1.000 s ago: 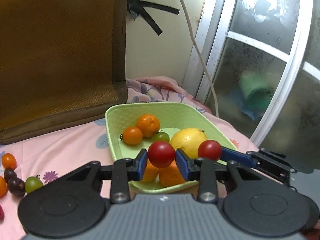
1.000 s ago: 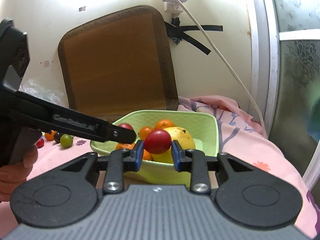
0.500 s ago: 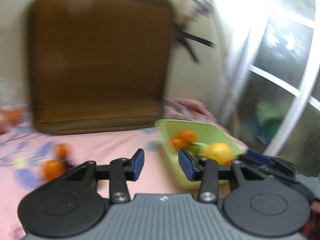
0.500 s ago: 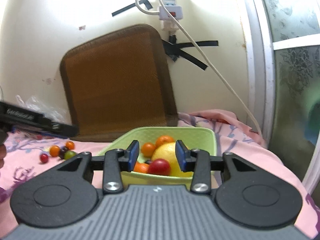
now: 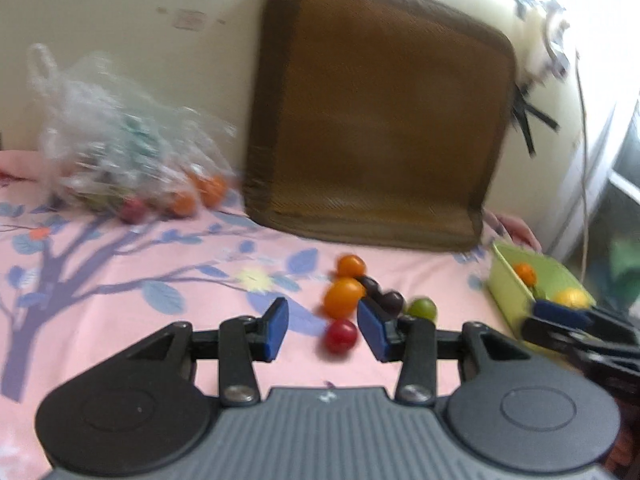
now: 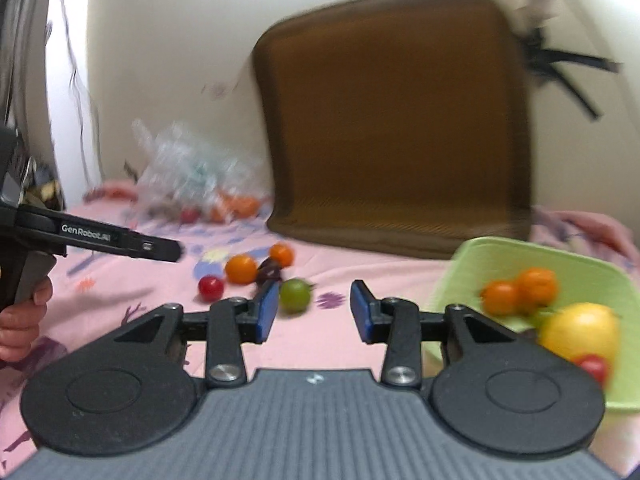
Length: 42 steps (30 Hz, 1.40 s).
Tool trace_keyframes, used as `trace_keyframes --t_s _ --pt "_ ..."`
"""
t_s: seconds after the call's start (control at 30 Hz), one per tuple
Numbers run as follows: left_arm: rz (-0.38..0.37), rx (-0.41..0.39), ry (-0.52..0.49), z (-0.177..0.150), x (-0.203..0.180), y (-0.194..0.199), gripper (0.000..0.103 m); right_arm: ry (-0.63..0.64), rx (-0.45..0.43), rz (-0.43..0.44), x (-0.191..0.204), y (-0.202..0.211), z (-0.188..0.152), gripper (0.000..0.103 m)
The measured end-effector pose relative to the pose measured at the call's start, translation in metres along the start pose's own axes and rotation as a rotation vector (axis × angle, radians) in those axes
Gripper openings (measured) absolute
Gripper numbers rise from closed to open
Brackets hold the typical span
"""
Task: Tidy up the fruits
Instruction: 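Grasp a red tomato with the left gripper while the right grasps a green tomato, then carry the red and green tomatoes into the basket and open both grippers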
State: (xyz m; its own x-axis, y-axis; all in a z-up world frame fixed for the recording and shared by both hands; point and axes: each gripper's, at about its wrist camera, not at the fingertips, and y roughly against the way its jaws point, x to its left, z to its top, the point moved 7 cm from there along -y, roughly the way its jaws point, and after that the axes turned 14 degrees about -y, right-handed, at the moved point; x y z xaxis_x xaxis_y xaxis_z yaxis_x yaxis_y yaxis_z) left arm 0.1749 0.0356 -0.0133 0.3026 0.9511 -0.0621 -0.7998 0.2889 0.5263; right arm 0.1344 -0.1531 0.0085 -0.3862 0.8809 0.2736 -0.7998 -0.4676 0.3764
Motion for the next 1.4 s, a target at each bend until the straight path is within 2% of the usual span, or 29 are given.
trace_keyframes --t_s 0.03,0.07,0.23,0.33,0.43,0.47,0.53,0.67,0.73,0.9,1.13,1.3,1.4 --pt "-0.011 0.008 -0.012 -0.003 -0.005 -0.002 0.048 0.005 0.024 -0.001 0.003 -0.011 -0.001 0.042" --pt "-0.022 0.02 -0.028 -0.005 -0.011 -0.009 0.049 0.004 0.046 -0.002 0.004 -0.02 -0.002 0.043" --pt "-0.007 0.053 -0.096 -0.012 -0.026 -0.029 0.049 -0.012 0.129 -0.02 0.003 -0.055 -0.002 0.043" --pt "0.006 0.068 -0.085 -0.015 -0.024 -0.036 0.049 -0.022 0.16 -0.009 0.002 -0.065 -0.002 0.043" --pt "0.008 0.075 -0.074 -0.017 -0.021 -0.038 0.044 -0.024 0.181 -0.002 0.002 -0.071 -0.004 0.043" --pt "0.013 0.075 -0.08 -0.017 -0.021 -0.037 0.036 -0.025 0.193 0.003 0.003 -0.075 -0.006 0.041" --pt "0.024 0.078 -0.093 -0.017 -0.023 -0.038 0.026 -0.023 0.209 -0.007 0.003 -0.078 -0.008 0.031" --pt "0.023 0.068 -0.095 -0.017 -0.026 -0.035 0.026 -0.031 0.166 -0.017 -0.001 -0.064 -0.005 0.031" --pt "-0.012 0.063 -0.075 -0.018 -0.031 -0.031 0.026 -0.033 0.153 -0.014 -0.002 -0.052 -0.007 0.031" --pt "-0.091 0.043 -0.091 -0.02 -0.066 -0.016 0.026 -0.019 0.121 -0.026 -0.008 -0.009 -0.021 0.031" --pt "-0.197 0.042 -0.165 -0.024 -0.127 -0.007 0.026 -0.044 0.062 -0.082 -0.028 0.043 -0.036 0.031" --pt "-0.229 0.061 -0.207 -0.03 -0.154 -0.006 0.026 -0.083 0.018 -0.119 -0.04 0.066 -0.04 0.031" --pt "-0.249 0.045 -0.209 -0.014 -0.161 -0.005 0.026 -0.095 -0.049 -0.141 -0.051 0.078 -0.026 0.031"
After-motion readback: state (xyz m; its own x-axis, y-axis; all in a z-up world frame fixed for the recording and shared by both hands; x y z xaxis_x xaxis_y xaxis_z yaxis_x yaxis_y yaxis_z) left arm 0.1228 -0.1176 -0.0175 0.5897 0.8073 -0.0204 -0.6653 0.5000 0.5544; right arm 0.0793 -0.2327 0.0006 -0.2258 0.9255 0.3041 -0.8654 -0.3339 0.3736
